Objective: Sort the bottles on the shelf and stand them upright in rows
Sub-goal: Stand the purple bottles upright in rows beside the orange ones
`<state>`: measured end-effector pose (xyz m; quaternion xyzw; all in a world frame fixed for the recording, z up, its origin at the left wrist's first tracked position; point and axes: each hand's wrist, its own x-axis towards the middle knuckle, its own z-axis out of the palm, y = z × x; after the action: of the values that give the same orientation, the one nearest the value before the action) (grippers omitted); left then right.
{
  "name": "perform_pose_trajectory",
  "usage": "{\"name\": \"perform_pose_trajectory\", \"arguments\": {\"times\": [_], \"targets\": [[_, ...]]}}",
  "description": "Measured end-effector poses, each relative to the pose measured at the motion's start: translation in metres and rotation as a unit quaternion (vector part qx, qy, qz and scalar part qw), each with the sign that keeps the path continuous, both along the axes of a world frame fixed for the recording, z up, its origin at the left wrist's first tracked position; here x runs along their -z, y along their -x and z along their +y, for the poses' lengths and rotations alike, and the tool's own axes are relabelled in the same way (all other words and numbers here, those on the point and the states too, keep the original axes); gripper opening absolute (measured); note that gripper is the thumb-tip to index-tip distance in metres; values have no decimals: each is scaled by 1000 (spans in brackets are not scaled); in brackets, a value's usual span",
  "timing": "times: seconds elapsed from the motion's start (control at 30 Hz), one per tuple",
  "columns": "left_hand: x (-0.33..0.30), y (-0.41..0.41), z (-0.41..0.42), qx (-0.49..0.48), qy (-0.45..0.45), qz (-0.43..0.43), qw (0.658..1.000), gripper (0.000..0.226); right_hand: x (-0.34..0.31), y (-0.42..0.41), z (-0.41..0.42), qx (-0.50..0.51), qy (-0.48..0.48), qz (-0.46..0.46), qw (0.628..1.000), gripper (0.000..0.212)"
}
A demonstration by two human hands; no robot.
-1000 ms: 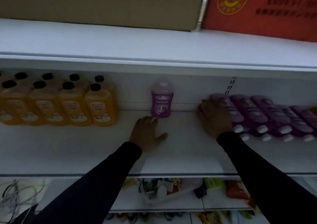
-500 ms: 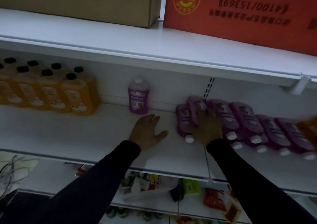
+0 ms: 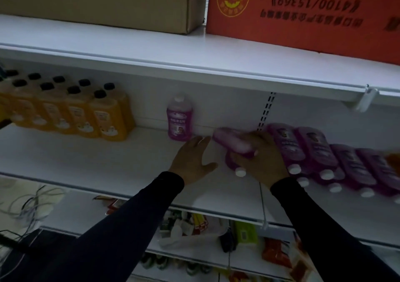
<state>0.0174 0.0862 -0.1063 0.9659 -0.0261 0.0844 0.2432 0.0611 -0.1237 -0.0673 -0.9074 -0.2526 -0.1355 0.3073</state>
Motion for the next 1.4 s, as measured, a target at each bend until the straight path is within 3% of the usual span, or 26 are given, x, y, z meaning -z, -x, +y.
{"name": "perform_pose_trajectory", "arguments": {"times": [0.13,0.2,0.37,0.47,0.57,0.67,0.73,0.87,1.03,1.23,1.4], "targets": [[-7,-5,13,6,39,-30,999,92,-25,9,27,-84,-21,60,994,47],[-5,-6,25,34,39,-4,999,79,-28,11,45,-104,-10,88,991,51],[12,6,56,18,208,58,976,53,-23,8,93,-96,-15,107,990,59],[19,13,66,-16,259,44,965,51,-17,7,121,-55,-37,95,993,59],[24,17,67,-30,300,41,953,52,-15,1,144,68,55,28,996,72],[24,19,69,-18,252,43,967,58,-23,-6,152,107,113,100,983,82],[24,19,77,10,241,73,968,67,-28,-11,150,45,86,158,983,76],[21,13,92,42,270,106,956,77,-31,-15,143,-79,34,177,980,51],[24,2,93,22,333,122,935,87,-19,-20,133,-167,-103,249,948,62],[31,0,84,-31,327,61,942,68,14,-14,129,-125,-135,229,956,77],[26,2,83,-45,337,15,940,64,33,-9,136,-102,-181,180,961,76]]}}
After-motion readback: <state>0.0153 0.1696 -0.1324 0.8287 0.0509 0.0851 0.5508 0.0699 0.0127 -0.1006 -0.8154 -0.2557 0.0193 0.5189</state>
